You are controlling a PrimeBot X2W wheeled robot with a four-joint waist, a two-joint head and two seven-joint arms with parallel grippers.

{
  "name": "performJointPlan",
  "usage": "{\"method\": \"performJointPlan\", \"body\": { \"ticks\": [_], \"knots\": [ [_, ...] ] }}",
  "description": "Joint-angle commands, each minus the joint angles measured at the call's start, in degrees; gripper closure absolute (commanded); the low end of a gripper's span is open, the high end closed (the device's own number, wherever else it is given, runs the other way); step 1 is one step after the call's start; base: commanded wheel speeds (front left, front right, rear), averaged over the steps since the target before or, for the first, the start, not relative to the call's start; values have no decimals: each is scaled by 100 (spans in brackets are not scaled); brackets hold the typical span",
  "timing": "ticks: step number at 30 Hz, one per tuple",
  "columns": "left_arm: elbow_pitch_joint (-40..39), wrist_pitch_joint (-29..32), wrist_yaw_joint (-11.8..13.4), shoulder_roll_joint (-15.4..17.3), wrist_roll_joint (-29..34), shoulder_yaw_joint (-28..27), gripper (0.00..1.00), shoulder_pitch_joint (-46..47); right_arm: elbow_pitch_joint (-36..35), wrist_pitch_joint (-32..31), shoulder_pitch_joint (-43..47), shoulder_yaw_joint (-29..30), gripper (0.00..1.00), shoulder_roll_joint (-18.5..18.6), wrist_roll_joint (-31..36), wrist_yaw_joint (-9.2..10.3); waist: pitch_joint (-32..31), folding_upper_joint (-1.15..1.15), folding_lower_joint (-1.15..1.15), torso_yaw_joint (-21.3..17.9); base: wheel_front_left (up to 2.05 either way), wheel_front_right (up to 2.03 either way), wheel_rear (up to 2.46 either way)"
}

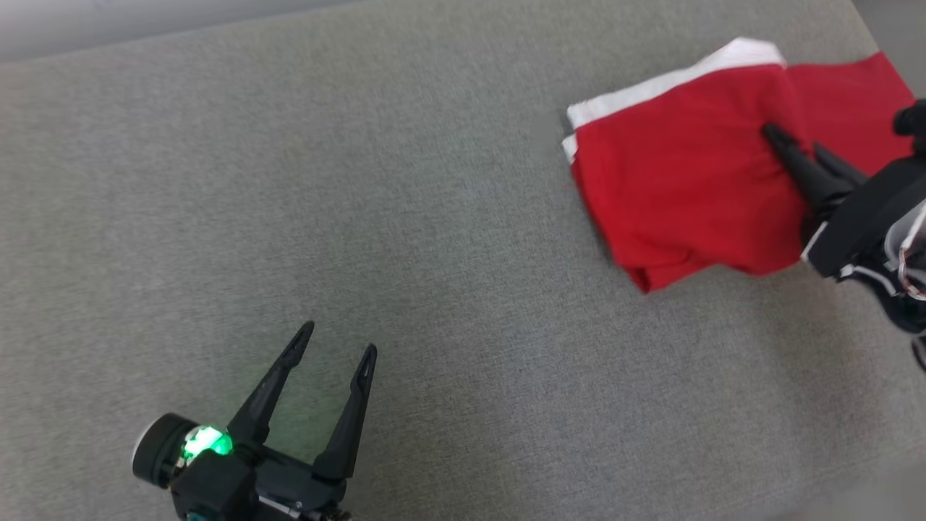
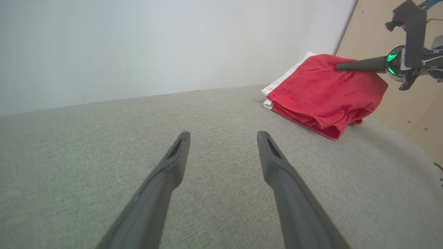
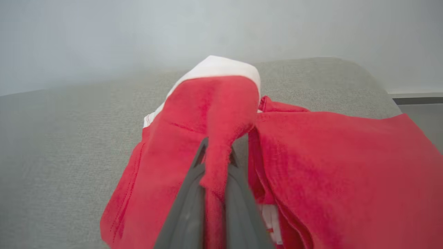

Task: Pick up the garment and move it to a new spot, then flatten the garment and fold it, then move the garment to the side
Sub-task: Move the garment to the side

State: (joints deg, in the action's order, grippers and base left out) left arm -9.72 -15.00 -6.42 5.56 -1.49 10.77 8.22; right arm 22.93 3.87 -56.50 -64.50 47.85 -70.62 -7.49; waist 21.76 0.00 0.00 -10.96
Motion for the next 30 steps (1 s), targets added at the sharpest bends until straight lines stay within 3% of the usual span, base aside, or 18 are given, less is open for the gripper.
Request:
{"method": "performJointPlan", "body": {
  "ticks": [1,14,30],
  "knots": [
    [-23,-17,-10,52,-44,4,0,88,-17,73,-128,-26,100,59,37,1,335,0,0,-238,0,0,0],
    [-47,-18,-86,229,-130,75,0,402,135,412,-614,-168,100,1153,412,1,813,0,0,-138,0,0,0],
    [20,-4,-91,353,-136,107,0,624,493,617,-1153,-525,100,1626,1490,1,1079,0,0,164,0,0,0]
  ]
}}
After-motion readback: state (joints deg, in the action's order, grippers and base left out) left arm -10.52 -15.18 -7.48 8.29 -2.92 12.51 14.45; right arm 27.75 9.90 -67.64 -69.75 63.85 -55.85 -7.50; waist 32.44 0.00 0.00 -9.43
